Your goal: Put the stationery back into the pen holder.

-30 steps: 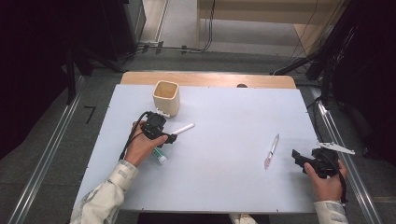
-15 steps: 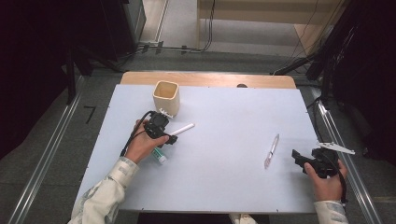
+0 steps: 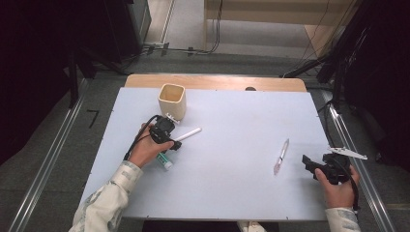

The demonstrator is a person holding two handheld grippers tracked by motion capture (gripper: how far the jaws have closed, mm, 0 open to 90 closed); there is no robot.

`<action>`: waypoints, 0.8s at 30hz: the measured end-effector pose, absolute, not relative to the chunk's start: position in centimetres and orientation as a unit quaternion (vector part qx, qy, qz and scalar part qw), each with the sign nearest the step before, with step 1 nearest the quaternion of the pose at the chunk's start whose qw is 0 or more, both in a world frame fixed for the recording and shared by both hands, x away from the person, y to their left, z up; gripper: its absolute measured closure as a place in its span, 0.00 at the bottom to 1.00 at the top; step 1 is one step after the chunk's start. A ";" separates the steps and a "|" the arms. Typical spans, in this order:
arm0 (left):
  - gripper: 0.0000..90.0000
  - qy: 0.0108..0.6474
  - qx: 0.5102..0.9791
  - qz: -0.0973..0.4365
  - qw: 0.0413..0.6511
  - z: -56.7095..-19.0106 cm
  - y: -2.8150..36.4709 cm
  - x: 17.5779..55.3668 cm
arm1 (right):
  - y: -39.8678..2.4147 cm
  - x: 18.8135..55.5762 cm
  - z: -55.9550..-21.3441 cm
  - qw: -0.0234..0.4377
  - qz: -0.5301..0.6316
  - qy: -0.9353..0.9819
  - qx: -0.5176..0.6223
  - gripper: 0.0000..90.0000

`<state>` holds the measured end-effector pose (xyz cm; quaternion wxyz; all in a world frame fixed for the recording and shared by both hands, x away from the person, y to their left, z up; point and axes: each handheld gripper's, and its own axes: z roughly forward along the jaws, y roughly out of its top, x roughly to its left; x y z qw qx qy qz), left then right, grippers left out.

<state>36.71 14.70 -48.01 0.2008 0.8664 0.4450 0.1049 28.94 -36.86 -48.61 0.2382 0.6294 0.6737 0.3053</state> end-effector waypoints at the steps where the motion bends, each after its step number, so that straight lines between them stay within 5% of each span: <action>1: 0.46 0.439 0.871 0.104 0.194 -48.0 14.6 36.8 | -36.9 28.9 -48.6 0.238 0.306 0.673 0.630 0.23; 17: 0.54 0.425 0.884 0.099 0.169 -47.6 14.5 37.5 | -36.9 28.9 -48.6 0.238 0.306 0.672 0.631 0.23; 24: 0.67 0.413 0.890 0.096 0.166 -47.5 14.1 37.7 | -37.0 28.9 -48.6 0.236 0.306 0.673 0.631 0.23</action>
